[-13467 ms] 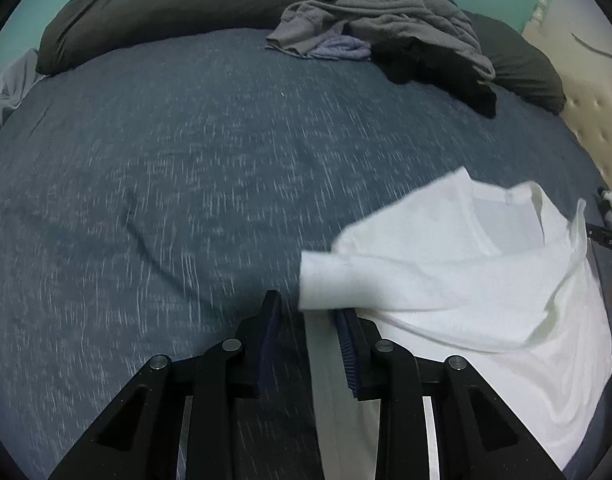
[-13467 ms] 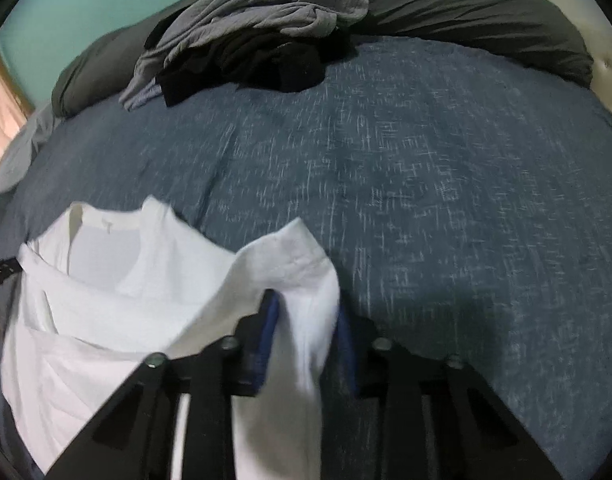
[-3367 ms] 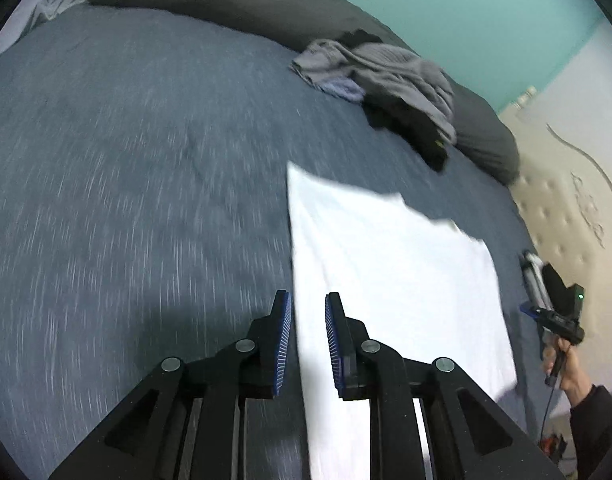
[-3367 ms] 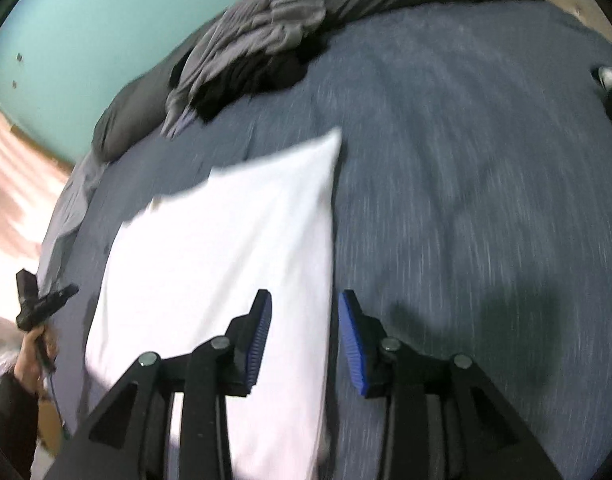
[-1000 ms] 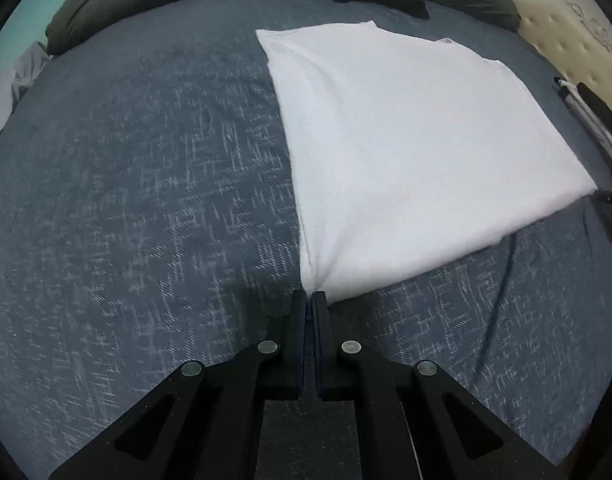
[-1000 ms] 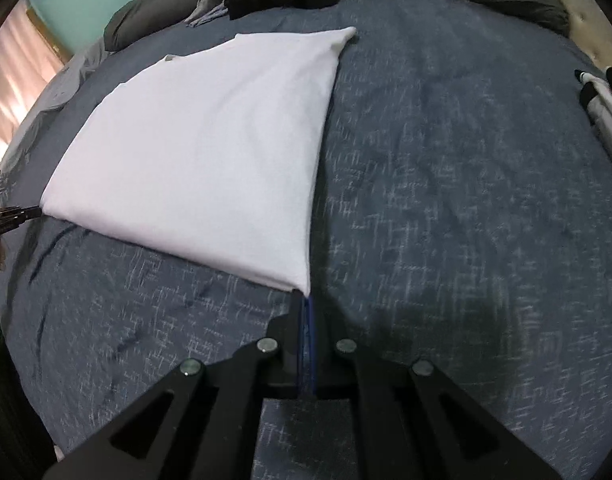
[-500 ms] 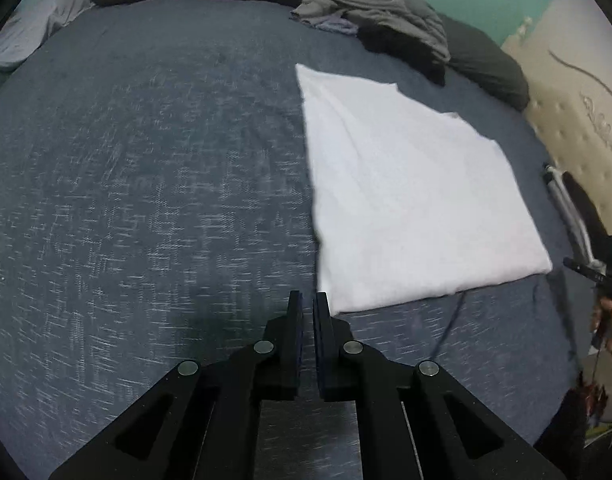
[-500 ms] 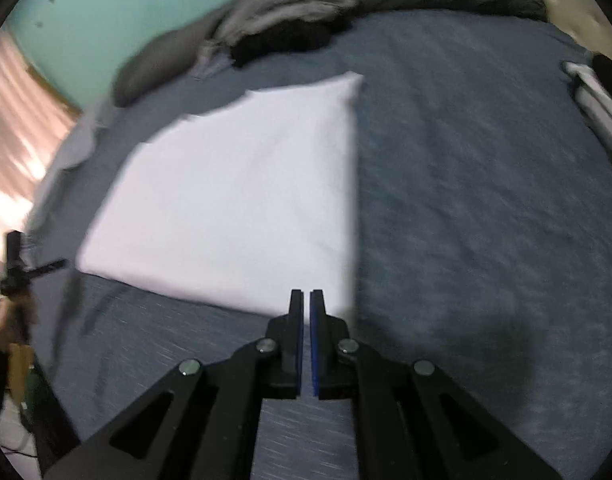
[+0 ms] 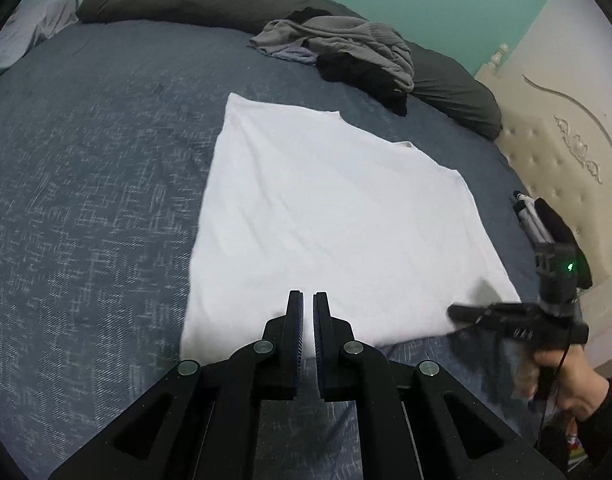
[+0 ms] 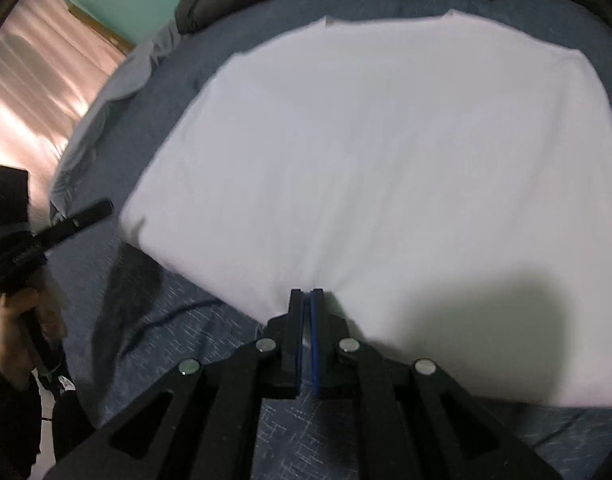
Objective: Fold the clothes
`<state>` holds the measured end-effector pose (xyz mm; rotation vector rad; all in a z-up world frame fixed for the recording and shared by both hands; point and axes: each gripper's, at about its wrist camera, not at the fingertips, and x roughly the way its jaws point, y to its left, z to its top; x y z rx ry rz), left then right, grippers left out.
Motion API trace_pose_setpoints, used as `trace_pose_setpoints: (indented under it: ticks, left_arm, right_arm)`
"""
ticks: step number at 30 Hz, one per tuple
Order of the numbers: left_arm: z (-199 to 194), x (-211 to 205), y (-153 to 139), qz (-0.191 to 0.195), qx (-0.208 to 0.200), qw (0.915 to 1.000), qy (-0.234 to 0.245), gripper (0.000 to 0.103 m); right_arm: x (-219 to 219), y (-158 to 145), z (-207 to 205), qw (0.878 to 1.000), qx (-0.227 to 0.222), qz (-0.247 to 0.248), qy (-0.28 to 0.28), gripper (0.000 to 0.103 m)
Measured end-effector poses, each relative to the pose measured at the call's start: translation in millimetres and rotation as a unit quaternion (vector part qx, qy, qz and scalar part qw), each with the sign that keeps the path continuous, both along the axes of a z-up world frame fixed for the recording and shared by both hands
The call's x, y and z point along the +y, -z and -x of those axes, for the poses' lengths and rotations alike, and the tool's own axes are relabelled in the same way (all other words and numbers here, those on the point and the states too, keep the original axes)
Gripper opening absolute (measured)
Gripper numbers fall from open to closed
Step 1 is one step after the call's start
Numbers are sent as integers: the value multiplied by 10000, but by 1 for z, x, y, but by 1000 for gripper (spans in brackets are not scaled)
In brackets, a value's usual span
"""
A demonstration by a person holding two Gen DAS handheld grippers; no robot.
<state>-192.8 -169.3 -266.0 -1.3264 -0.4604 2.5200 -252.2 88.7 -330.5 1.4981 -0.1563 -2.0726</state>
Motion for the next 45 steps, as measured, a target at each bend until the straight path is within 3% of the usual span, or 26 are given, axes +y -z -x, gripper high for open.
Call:
trace_pose_setpoints:
  ticks: [4,7,19,25,37,45]
  left_arm:
    - [-3,3,7,-106,119,9999,-40,5]
    - [-5,3,14,-174,161,9997,-57,5]
    - [-12,-1,21,-399,277,9988,-21,5]
    - [-13,3,17,-483,348,9982,117,6]
    - [-10,-13,19,-663,294,9974,-59,6]
    - [-12,-16,19,-694,267,9972,-80,6]
  right_arm:
    - [5,0,-3,9998,-109,54,124,3]
    - [5,-14,0,9994,93,186,278,3]
    - [-2,-11,-4,9986,33,-143,502,3]
    - [-8,-11,33,9966,38,-294,765,3]
    - [-18,-21,117,9915,168,-347,1246,3]
    - [-27,-7,42,9949,22,-544,854,3]
